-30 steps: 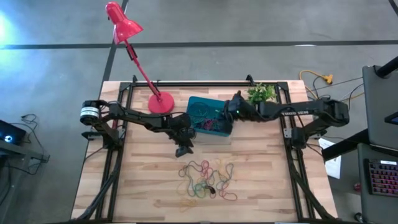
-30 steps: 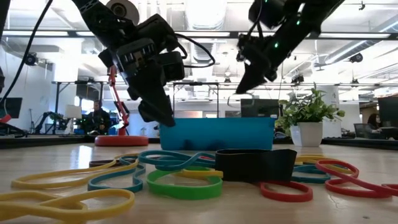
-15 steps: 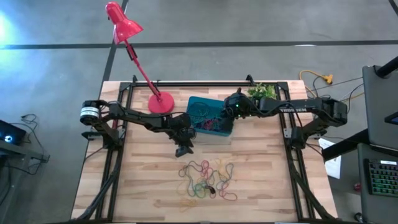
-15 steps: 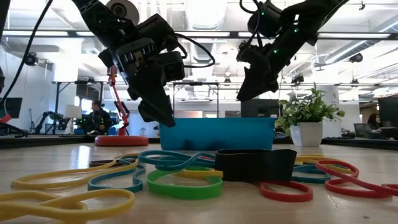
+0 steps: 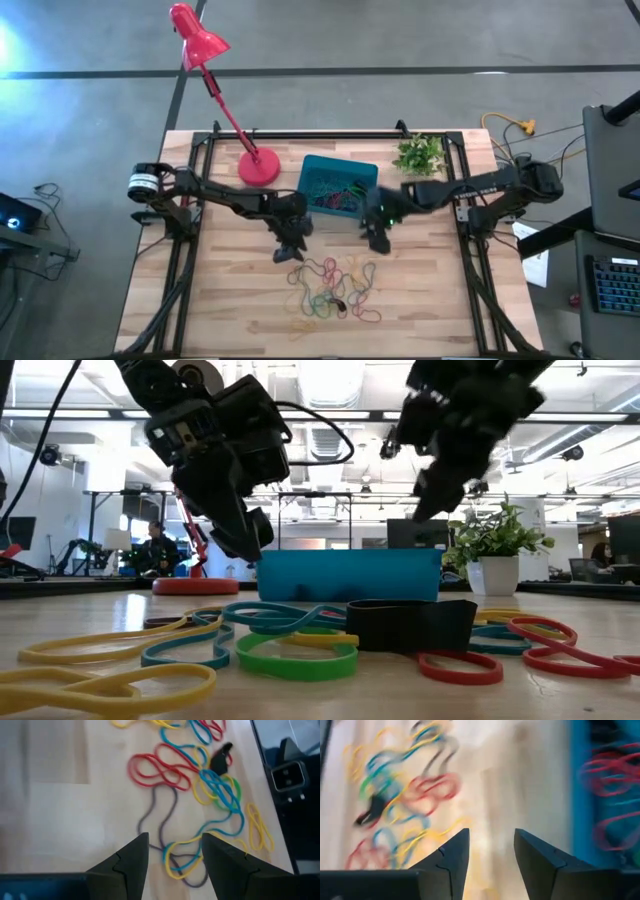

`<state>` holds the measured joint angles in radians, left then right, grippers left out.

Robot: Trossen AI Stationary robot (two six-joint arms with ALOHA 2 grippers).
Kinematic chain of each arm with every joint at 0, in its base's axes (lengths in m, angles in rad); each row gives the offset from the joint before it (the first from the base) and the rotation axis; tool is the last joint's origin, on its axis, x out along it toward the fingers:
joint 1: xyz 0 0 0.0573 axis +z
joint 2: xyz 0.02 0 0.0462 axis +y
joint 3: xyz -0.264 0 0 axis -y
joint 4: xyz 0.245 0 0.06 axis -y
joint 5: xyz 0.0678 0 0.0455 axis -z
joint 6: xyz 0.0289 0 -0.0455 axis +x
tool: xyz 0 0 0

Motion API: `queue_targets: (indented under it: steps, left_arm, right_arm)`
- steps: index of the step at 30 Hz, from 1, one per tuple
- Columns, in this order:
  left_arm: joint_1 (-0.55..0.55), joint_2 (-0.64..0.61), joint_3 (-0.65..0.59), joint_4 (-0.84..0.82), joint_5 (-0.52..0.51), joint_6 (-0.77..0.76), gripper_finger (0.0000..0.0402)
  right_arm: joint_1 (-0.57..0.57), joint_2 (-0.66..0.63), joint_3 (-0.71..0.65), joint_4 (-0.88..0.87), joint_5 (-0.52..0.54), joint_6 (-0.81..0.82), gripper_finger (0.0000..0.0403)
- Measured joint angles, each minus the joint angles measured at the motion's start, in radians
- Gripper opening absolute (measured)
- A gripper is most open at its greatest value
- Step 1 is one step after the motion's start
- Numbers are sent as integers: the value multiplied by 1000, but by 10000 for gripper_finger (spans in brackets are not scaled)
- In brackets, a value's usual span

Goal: Pick and place rubber bands into bin
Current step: Put the yellow rubber band into the blue bin

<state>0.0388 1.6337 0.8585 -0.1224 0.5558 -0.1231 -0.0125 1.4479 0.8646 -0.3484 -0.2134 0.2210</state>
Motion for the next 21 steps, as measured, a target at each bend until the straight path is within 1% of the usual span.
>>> queue_targets:
  steps: [2, 4, 8, 13, 16, 18, 19, 21]
  left_arm:
    - [-7, 0, 0, 1, 2, 11, 167]
    - [-6, 0, 0, 0, 1, 18, 167]
    - [3, 2, 0, 2, -15, 26, 167]
    - [0, 3, 0, 0, -14, 33, 167]
    - [-24, -2, 0, -13, -13, 91, 167]
    - [-50, -18, -1, -49, -19, 135, 167]
    - [-64, -28, -1, -63, -40, 150, 167]
    - [-100, -57, -1, -103, -135, 160, 167]
  right_arm:
    - [64, 0, -5, 1, 5, 30, 138]
    - [129, 5, -7, 8, 44, 87, 132]
    - [247, 7, -9, 20, 157, 238, 124]
    - [351, 7, -9, 25, 309, 496, 117]
    - [398, 12, -9, 25, 412, 632, 112]
    - [429, 14, -9, 24, 482, 693, 108]
    - [443, 14, -9, 24, 507, 706, 106]
    - [470, 14, -9, 23, 537, 699, 102]
